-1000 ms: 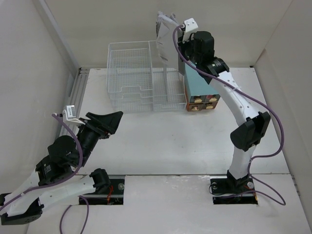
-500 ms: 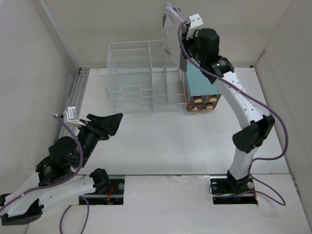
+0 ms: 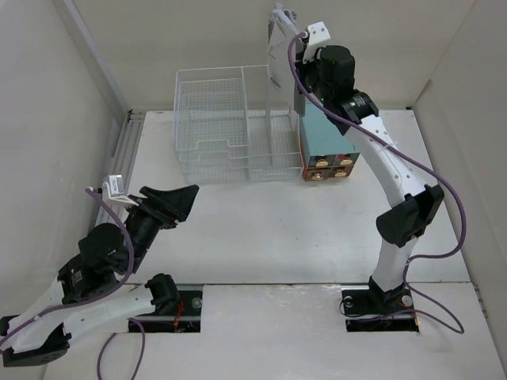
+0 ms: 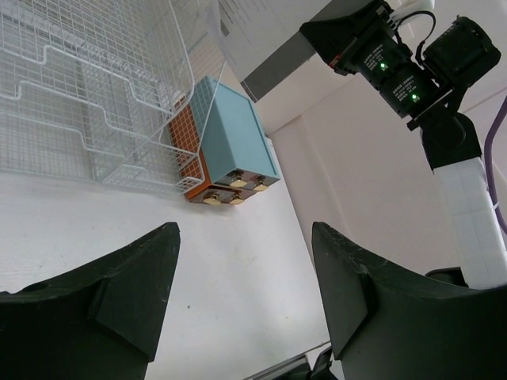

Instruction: Organize the desk

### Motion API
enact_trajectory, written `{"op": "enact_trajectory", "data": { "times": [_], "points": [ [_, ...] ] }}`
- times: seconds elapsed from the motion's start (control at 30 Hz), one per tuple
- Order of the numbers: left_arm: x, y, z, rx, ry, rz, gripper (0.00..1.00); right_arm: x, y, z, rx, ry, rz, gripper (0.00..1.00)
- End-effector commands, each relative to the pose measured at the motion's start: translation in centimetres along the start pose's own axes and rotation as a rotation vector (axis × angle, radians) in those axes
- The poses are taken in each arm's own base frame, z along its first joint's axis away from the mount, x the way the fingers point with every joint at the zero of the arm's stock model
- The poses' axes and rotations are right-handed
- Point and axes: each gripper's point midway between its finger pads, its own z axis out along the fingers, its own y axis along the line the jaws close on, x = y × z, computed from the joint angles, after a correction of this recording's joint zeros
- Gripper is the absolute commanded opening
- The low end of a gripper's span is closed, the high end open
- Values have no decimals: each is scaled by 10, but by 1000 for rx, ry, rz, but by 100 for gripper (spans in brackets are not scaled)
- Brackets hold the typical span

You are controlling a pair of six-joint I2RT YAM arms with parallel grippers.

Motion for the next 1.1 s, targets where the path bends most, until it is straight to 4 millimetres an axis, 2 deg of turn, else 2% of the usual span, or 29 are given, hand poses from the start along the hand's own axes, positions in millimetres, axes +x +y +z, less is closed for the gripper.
{"op": "enact_trajectory", "data": {
  "times": [0.0, 0.33, 0.4, 0.43, 0.6, 0.67, 0.8, 0.97, 1.07],
  "points": [
    [4, 0, 1, 6, 5, 2, 64, -72, -14, -6, 55, -229, 33, 0],
    [9, -3, 7, 7, 16, 39, 66, -74, -19, -2, 84, -234, 37, 0],
    [7, -4, 7, 12, 11, 33, 66, -80, -20, -8, 85, -246, 39, 0],
    [7, -4, 7, 12, 11, 33, 66, -90, -22, -17, 87, -267, 43, 0],
    [10, -7, 9, 18, 19, 43, 66, -97, -22, -29, 79, -281, 44, 0],
    [10, -7, 9, 18, 19, 43, 66, -88, -21, -27, 77, -259, 40, 0],
    [11, -8, 9, 24, 25, 43, 66, -88, -23, -35, 77, -262, 41, 0],
    [12, -9, 10, 29, 22, 29, 66, -91, -34, -43, 98, -275, 43, 0],
    [12, -9, 10, 29, 22, 29, 66, -79, -43, -39, 109, -259, 39, 0]
  ]
}}
